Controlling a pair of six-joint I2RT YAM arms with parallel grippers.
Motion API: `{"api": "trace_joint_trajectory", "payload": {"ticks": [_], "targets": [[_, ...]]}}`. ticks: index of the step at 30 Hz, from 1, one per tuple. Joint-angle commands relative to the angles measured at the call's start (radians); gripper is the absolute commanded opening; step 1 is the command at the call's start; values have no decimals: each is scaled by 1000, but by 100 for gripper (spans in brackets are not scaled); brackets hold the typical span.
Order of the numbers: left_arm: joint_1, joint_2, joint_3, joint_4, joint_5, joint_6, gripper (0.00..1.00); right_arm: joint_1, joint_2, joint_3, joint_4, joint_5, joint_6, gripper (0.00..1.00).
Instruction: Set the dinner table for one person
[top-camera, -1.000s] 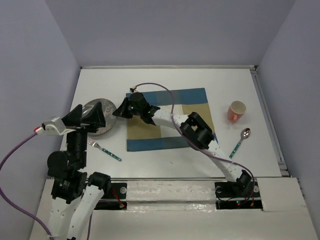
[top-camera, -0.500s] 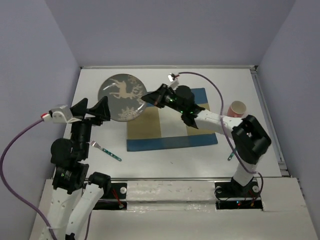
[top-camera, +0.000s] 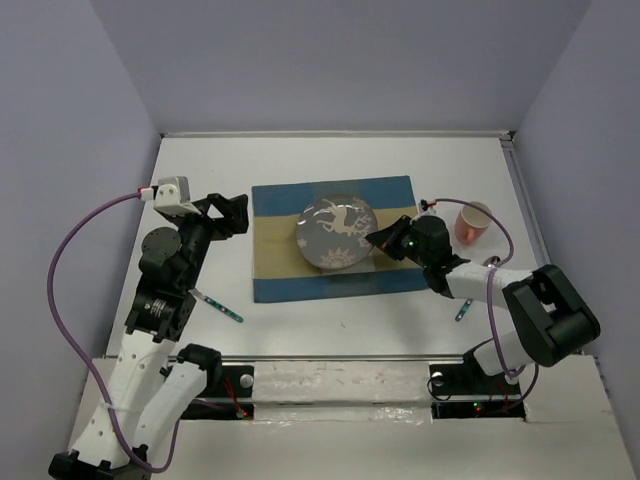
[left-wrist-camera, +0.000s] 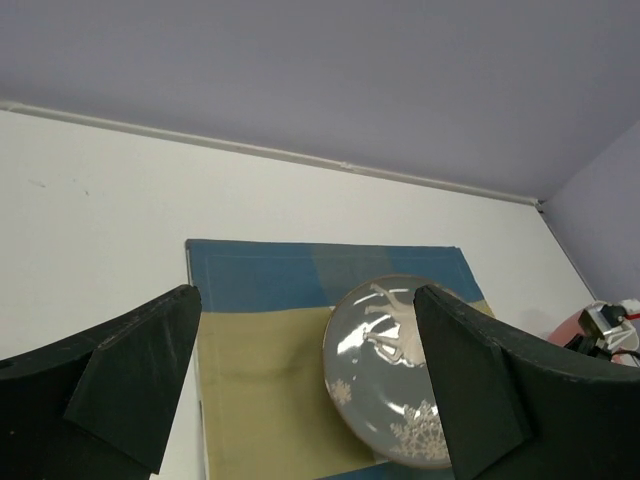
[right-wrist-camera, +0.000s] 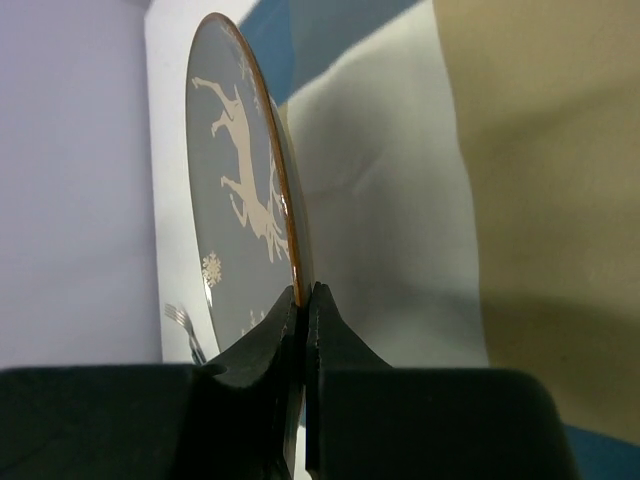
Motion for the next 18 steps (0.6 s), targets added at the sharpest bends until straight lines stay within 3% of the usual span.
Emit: {"api": "trace_joint_trajectory", "payload": {"ticks": [1, 18], "targets": [[2, -2, -10, 37, 25, 5, 99, -55, -4, 38, 319, -51, 68, 0], [2, 26, -11, 44, 54, 7, 99, -78, 240, 89, 399, -99, 137, 0]]}}
